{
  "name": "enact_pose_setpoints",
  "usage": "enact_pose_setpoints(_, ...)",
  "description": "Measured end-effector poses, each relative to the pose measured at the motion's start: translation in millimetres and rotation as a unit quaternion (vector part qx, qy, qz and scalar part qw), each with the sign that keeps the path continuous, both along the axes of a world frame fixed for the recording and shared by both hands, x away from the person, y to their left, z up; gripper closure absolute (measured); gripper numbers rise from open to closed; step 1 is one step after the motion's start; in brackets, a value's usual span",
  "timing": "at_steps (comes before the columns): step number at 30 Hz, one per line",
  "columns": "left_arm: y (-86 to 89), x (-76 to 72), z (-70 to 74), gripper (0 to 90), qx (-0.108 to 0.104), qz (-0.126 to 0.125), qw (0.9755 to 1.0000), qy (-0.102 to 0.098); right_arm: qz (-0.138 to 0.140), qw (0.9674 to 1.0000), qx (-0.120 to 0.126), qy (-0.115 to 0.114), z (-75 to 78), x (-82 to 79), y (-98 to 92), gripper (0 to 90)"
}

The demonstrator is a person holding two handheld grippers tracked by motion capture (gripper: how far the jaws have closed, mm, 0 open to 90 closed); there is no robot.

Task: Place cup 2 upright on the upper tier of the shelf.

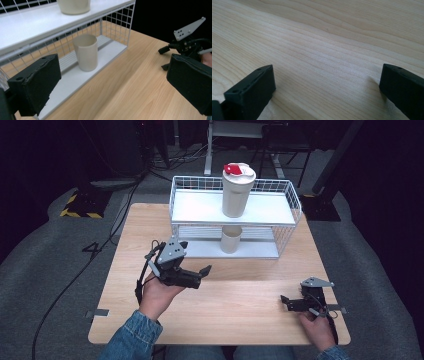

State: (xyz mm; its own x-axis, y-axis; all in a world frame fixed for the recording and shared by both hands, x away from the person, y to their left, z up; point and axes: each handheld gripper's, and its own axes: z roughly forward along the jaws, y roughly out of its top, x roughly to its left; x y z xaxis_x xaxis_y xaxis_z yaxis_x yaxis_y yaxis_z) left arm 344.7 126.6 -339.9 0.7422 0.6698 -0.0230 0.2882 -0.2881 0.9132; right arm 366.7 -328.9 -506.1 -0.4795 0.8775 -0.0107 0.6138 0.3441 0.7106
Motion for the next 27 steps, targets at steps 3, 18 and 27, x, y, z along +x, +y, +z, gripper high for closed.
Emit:
enact_pose_setpoints(3, 3.9, -5.3, -10.5, 0.1, 0.007, 0.009, 0.9999, 0.003, 0.000, 1.0000, 0.000, 0.000, 0.0, 0.0, 0.0, 0.2)
enact_pose_setpoints(18, 24.5, -30.6, -59.2, 1.4, 0.040, 0.045, 0.9981, 0.013, -0.001, 1.0000, 0.001, 0.000, 0.0, 0.0, 0.2, 0.3)
enact_pose_setpoints(27, 34.0, -35.1, -90.8, 2.2, 0.043, 0.056, 0.9967, 0.039, -0.001, 1.0000, 0.001, 0.000, 0.0, 0.0, 0.2, 0.3)
